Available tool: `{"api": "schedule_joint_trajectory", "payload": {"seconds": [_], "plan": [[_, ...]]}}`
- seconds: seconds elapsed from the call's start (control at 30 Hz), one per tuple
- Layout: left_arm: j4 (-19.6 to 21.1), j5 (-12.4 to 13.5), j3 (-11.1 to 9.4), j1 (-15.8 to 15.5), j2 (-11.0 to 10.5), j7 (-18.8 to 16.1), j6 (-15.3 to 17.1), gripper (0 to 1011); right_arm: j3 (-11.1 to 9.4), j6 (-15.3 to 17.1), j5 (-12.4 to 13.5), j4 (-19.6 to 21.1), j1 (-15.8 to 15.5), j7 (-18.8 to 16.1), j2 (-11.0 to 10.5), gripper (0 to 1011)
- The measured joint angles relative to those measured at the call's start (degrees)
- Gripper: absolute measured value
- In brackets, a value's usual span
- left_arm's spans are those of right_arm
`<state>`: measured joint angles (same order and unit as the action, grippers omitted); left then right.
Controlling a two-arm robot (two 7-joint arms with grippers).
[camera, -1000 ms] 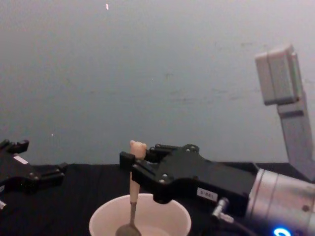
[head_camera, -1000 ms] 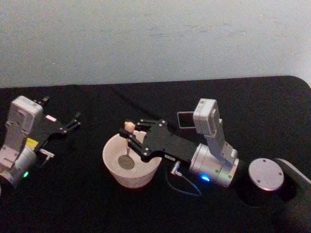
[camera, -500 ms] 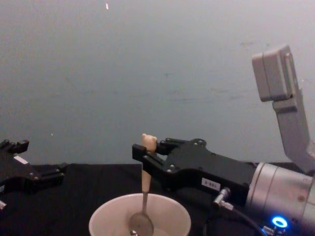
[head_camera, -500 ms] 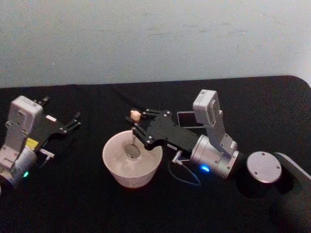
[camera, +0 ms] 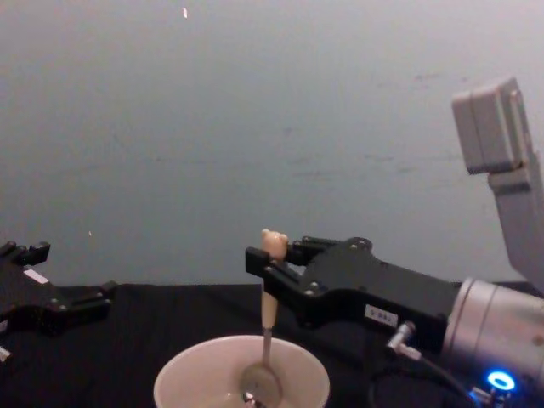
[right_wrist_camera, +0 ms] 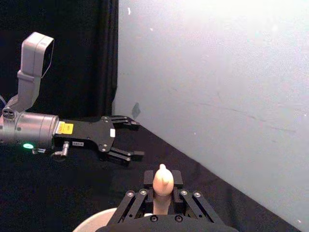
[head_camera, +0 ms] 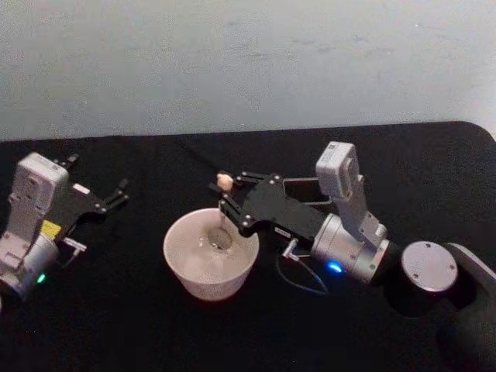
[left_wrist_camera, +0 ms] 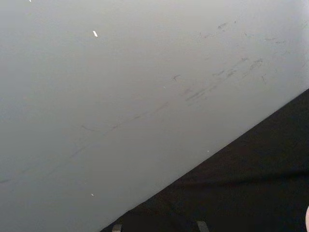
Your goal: Pick up the stirring spoon with one hand, stir inside the cup, then place it back in its original position.
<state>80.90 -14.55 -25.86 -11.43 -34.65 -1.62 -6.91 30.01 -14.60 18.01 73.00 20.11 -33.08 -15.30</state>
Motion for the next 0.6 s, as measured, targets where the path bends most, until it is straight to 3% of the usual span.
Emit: {"api": "schedule_joint_trajectory", "payload": {"seconds": [0.37,0.6], "plan": [[0.0,0.0,0.0,0.0,0.0,0.0,0.0,1001,-0.9,0.4,1.0,3.8,-2.4,-1.4,-3.0,213],[0.0,0.0,0.0,0.0,0.0,0.0,0.0,1001,-0.4,1.2,2.3,6.9,-4.5,-3.2,-4.8,212]]}}
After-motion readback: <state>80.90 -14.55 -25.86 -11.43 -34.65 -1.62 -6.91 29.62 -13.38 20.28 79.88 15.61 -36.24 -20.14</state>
